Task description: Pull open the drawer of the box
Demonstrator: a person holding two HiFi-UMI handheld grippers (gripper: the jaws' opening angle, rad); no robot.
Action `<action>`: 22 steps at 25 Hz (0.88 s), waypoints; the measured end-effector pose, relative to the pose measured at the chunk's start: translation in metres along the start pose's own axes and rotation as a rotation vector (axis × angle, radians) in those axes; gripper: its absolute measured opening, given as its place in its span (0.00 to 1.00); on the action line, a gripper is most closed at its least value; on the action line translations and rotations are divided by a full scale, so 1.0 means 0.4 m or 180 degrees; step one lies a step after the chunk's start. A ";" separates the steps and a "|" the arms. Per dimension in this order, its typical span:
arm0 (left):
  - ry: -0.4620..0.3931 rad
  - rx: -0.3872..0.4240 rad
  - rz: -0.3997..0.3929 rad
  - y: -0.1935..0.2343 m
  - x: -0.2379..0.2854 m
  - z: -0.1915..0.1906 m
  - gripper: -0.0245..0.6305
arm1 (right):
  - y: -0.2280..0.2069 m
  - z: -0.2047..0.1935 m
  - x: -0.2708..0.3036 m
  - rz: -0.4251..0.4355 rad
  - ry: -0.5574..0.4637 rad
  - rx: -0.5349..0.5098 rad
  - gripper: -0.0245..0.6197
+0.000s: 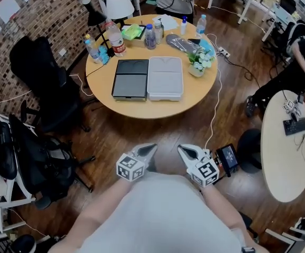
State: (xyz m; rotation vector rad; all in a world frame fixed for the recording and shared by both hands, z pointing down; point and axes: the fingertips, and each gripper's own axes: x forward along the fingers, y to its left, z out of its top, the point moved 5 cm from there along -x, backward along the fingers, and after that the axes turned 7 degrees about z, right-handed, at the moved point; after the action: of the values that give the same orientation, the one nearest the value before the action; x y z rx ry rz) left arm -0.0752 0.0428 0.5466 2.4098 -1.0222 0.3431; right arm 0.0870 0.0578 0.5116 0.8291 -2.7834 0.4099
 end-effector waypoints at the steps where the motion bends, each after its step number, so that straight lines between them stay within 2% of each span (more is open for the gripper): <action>1: -0.0021 0.0014 -0.0017 0.024 0.001 0.017 0.04 | -0.012 0.010 0.019 -0.0032 0.0004 -0.0012 0.05; 8: -0.0092 0.0017 -0.0097 0.178 -0.007 0.089 0.04 | -0.055 0.088 0.157 -0.0144 -0.0009 -0.0109 0.05; 15: -0.0080 0.0025 -0.0196 0.247 -0.009 0.113 0.04 | -0.102 0.111 0.211 -0.0318 0.0020 -0.0060 0.05; 22: -0.0071 -0.0111 -0.0166 0.298 0.030 0.118 0.04 | -0.149 0.115 0.247 -0.0345 0.0162 -0.0067 0.05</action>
State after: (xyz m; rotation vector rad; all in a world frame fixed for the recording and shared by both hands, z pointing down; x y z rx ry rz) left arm -0.1518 -0.0607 0.5528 2.4093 -0.9652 0.2787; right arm 0.0340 -0.0546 0.5076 0.9457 -2.6768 0.3766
